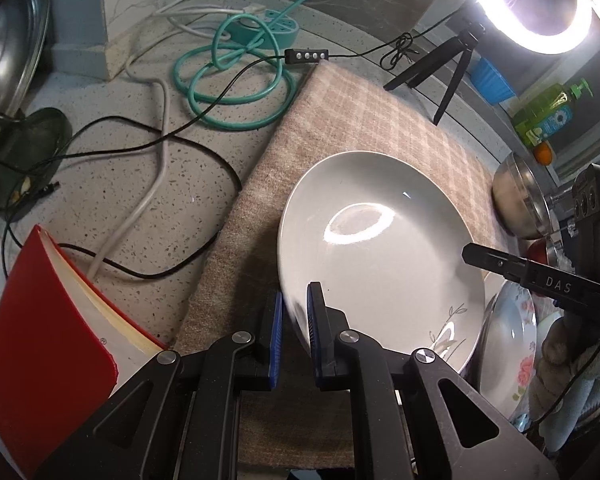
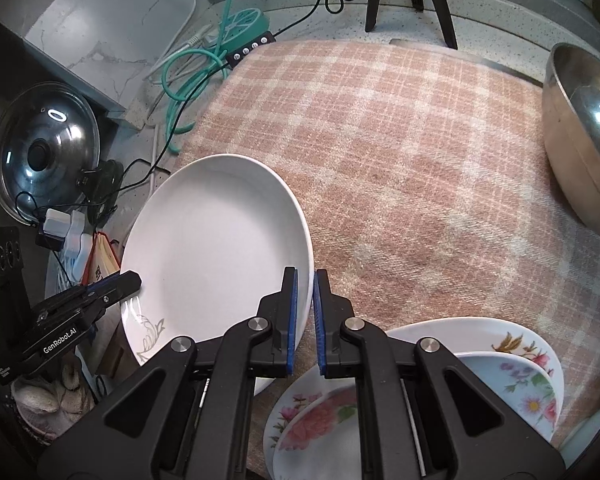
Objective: Organize plates and bowls
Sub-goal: 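Lift the white gold-leaf plate with the right gripper onto the plate stack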
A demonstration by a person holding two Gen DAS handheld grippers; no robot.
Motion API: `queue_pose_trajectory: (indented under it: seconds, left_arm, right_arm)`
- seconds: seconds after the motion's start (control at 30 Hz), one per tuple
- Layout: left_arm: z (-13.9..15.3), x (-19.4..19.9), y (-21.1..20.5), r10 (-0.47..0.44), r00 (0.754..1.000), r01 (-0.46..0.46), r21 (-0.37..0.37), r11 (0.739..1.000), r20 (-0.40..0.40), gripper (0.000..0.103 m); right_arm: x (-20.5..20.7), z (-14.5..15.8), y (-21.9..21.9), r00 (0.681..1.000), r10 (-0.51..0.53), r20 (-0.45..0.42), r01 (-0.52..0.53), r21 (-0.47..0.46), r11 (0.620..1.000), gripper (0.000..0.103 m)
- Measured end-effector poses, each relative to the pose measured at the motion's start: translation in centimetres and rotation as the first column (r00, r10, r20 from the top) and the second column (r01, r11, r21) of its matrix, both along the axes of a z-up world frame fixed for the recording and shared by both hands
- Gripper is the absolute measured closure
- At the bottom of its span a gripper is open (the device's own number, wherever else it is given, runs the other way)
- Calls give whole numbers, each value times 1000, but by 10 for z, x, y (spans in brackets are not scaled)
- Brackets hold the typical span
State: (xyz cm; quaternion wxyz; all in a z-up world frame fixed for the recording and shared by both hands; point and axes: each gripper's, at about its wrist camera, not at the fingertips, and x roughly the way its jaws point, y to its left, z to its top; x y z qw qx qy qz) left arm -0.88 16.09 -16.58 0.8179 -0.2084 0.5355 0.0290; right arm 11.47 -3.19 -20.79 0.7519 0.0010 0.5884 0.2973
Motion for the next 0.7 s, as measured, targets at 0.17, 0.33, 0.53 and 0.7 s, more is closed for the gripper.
queue_pose_trajectory:
  seconds: [0.17, 0.33, 0.53, 0.7]
  left_arm:
    - [5, 1, -2, -2, 1000, 2, -5, 1000, 15, 93]
    - [18, 1, -9, -19, 999, 19, 1, 1000, 43, 93]
    - [32, 5, -26, -63, 995, 63, 1, 998, 80, 93]
    - [40, 10, -46, -112, 989, 113, -6, 994, 97, 93]
  right_arm:
    - [-3, 11, -7, 1000, -8, 16, 8, 15, 1000, 95]
    - [-8, 23, -19, 999, -32, 32, 31, 35, 999, 95]
    - [-17, 34, -46, 997, -72, 41, 70, 49, 996, 95]
    - [-26, 41, -75, 992, -117, 46, 115, 56, 992, 95]
